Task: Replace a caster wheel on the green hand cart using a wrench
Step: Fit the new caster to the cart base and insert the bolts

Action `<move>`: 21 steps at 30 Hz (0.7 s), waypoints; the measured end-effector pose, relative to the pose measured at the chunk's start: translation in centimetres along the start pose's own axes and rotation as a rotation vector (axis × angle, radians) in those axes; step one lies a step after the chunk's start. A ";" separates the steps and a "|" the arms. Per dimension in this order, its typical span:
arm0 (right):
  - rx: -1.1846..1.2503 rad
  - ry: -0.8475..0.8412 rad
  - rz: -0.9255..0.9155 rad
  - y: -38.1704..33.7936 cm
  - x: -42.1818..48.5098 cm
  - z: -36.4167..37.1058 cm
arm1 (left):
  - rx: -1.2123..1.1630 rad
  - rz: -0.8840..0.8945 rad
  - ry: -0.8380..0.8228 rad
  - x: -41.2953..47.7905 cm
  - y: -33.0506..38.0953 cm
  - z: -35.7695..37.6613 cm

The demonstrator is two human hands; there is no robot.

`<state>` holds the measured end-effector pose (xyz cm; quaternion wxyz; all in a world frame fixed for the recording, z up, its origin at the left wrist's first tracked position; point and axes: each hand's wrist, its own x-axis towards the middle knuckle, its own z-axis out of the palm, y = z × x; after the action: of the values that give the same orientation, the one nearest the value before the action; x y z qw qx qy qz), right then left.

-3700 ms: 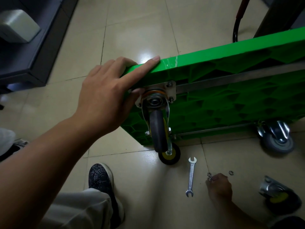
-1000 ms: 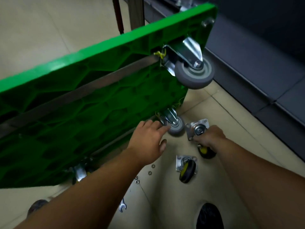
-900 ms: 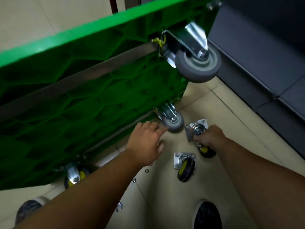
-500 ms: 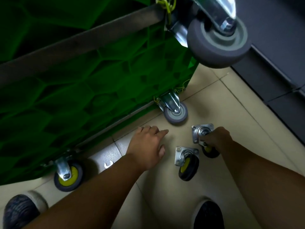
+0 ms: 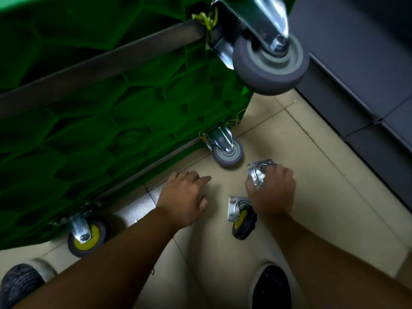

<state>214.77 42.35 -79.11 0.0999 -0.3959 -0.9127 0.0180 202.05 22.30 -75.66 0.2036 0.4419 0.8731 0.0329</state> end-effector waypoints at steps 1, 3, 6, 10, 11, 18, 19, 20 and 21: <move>0.044 0.033 0.005 -0.4 -1.4 -0.2 | 0.002 -0.003 -0.001 -0.2 0.0 -0.1; 0.066 0.016 -0.011 -1.2 -3.5 -0.5 | 0.009 -0.006 0.003 -0.8 0.1 -0.3; 0.082 -0.255 0.024 -2.6 -5.6 -0.9 | 0.018 -0.008 0.007 -1.7 0.0 -0.7; 0.305 -0.613 0.546 -3.9 -6.5 -0.8 | 0.018 -0.016 0.030 -2.1 -0.1 -1.1; 0.369 -0.645 0.614 -3.9 -6.7 -0.6 | 0.015 -0.016 0.033 -2.2 -0.1 -1.2; 0.437 -0.619 0.652 -3.0 -7.4 0.9 | 0.018 -0.028 0.048 -2.5 -0.4 -1.2; 0.452 -0.632 0.662 -2.9 -7.1 1.1 | 0.021 -0.030 0.042 -2.5 -0.5 -1.2; 0.460 -0.649 0.670 -2.8 -6.7 1.2 | 0.023 -0.031 0.036 -2.6 -0.6 -1.1; 0.457 -0.665 0.672 -2.7 -6.5 1.3 | 0.025 -0.033 0.033 -2.7 -0.7 -1.0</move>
<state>216.92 35.87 -81.14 -0.1227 -0.6078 -0.6907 0.3722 202.56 19.94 -73.98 0.1843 0.4294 0.8837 0.0258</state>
